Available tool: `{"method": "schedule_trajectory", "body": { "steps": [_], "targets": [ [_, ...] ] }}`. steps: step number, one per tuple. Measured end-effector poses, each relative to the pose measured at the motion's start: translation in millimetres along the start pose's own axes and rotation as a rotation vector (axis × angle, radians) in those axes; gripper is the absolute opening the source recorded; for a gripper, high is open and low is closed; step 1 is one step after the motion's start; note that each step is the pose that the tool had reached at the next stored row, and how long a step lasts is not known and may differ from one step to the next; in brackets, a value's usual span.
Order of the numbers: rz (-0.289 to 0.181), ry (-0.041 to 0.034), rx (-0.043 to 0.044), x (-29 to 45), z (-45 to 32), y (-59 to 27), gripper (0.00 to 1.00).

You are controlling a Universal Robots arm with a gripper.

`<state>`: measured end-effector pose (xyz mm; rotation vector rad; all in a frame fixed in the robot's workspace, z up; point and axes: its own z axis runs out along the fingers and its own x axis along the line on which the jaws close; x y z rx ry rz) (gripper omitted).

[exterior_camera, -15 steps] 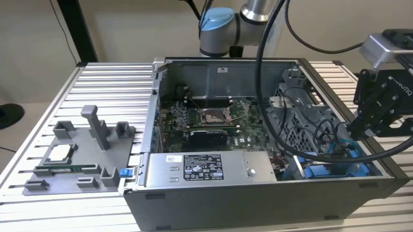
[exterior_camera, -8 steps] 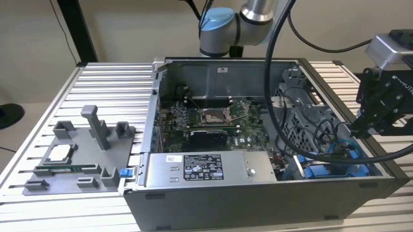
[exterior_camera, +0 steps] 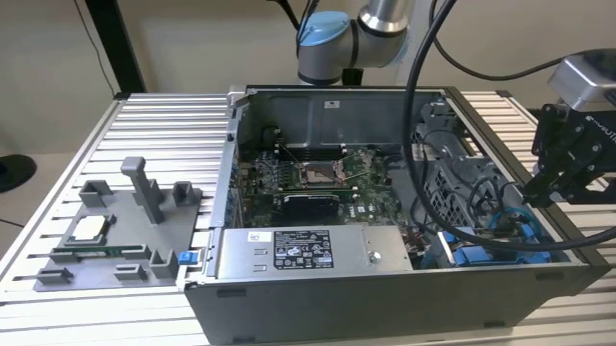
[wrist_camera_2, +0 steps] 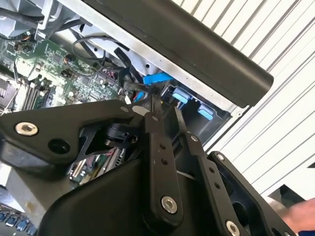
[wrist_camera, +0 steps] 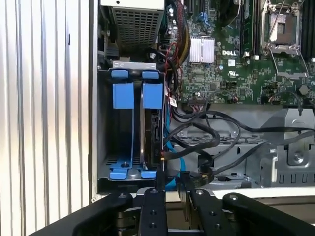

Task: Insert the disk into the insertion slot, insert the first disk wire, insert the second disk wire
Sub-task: 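Insert the second disk wire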

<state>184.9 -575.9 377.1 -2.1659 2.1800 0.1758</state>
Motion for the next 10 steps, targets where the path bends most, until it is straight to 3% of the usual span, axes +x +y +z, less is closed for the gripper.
{"method": "schedule_trajectory", "body": {
  "steps": [10],
  "targets": [
    [-0.038,-0.0256,-0.0049,0.3,2.9,-7.6,1.0]
  ]
}}
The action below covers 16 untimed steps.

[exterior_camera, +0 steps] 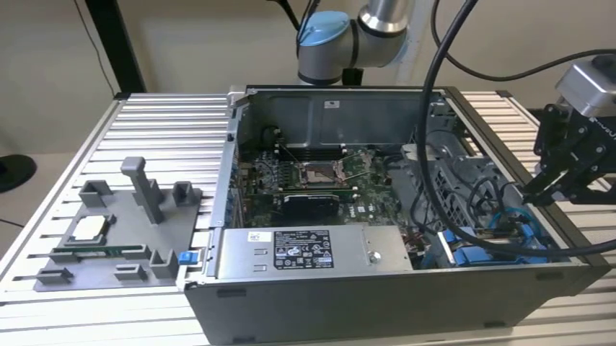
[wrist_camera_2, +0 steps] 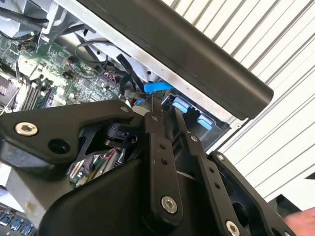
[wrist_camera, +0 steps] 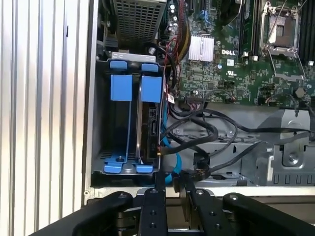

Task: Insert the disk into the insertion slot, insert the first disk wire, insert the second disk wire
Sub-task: 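Insert the second disk wire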

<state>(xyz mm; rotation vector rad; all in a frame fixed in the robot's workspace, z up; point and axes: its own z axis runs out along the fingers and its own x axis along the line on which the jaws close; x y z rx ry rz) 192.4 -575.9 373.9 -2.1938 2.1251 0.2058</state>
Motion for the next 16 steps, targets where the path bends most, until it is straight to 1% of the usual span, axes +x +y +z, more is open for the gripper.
{"method": "schedule_trajectory", "body": {
  "steps": [3,5,7,9,14,15,16],
  "targets": [
    [-0.007,-0.0118,-0.0007,0.3,1.6,-2.4,1.0],
    [-0.008,-0.0182,-0.0006,0.5,2.7,-2.7,1.0],
    [-0.009,-0.0267,-0.0004,0.7,4.4,-2.8,1.0],
    [-0.009,-0.0329,-0.0002,0.9,5.3,-2.9,1.0],
    [-0.009,-0.0414,0.0002,1.1,6.3,-2.9,1.0],
    [-0.01,-0.045,0.0003,1.1,6.5,-2.9,1.0],
    [-0.01,-0.0496,0.0005,1.1,6.6,-2.9,0.0]
  ]
}}
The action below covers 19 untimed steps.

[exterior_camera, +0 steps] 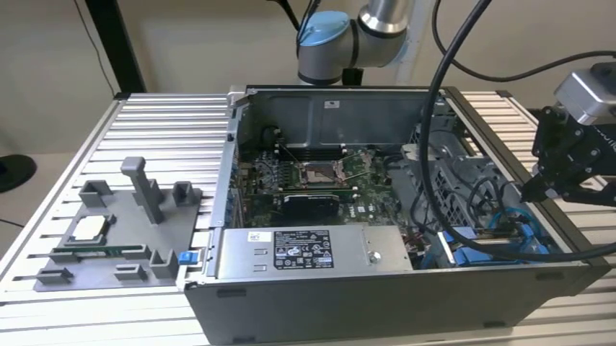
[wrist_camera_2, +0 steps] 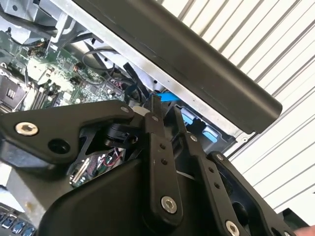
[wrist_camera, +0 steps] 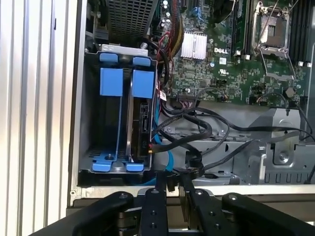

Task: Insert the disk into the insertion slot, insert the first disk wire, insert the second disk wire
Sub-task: 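Insert the second disk wire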

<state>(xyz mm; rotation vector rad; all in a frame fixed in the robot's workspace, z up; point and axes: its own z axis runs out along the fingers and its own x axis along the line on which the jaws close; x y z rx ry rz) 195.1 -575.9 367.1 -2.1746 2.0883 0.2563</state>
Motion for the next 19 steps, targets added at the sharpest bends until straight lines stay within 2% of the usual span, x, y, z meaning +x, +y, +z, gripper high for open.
{"method": "schedule_trajectory", "body": {
  "steps": [5,9,16,19],
  "targets": [
    [0.0,-0.0114,0.0005,-0.1,0.0,0.2,0.0],
    [0.001,-0.0133,0.0008,-0.3,-1.6,2.2,0.0],
    [0.001,-0.0138,0.0014,-5.0,-20.9,18.0,0.0],
    [0.001,-0.0137,0.0023,-6.0,-23.5,28.1,0.0]
  ]
}}
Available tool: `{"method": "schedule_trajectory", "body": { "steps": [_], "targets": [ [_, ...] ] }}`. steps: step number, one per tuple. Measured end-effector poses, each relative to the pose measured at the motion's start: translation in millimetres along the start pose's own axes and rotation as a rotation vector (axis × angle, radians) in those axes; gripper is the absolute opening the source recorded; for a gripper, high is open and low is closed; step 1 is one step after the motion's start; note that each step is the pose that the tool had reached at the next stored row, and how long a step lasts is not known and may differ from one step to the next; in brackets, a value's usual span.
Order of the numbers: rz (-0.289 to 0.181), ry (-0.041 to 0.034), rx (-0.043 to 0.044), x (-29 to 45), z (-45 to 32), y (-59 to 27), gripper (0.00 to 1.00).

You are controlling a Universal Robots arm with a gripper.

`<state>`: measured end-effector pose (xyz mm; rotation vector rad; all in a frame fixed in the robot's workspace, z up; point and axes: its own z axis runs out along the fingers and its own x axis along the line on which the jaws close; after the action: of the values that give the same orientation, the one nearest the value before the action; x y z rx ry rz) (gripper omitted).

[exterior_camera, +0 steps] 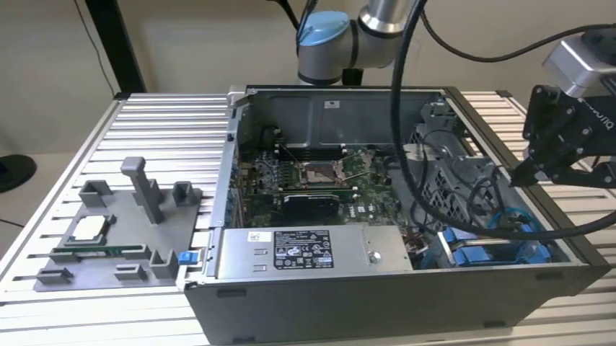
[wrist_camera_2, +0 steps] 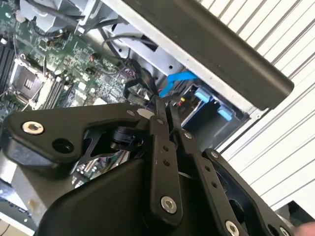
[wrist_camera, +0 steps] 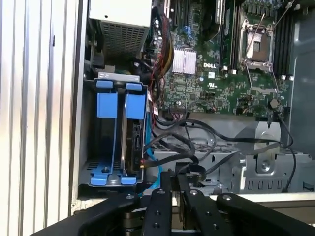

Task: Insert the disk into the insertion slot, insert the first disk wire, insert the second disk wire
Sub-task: 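Insert the second disk wire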

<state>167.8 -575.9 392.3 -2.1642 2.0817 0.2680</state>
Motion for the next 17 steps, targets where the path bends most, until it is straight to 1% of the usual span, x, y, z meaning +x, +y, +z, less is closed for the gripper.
{"method": "schedule_trajectory", "body": {
  "steps": [4,7,8,10,17],
  "targets": [
    [-0.001,0.0002,0.0031,-0.7,-0.1,15.8,0.0],
    [-0.002,0.0004,0.0082,-0.8,0.5,27.8,0.0],
    [-0.002,0.0004,0.0098,-0.5,1.1,30.2,0.0],
    [-0.003,0.0008,0.0119,1.4,2.6,32.4,0.0],
    [-0.004,0.0006,0.0119,10.5,10.3,33.3,0.0]
  ]
}}
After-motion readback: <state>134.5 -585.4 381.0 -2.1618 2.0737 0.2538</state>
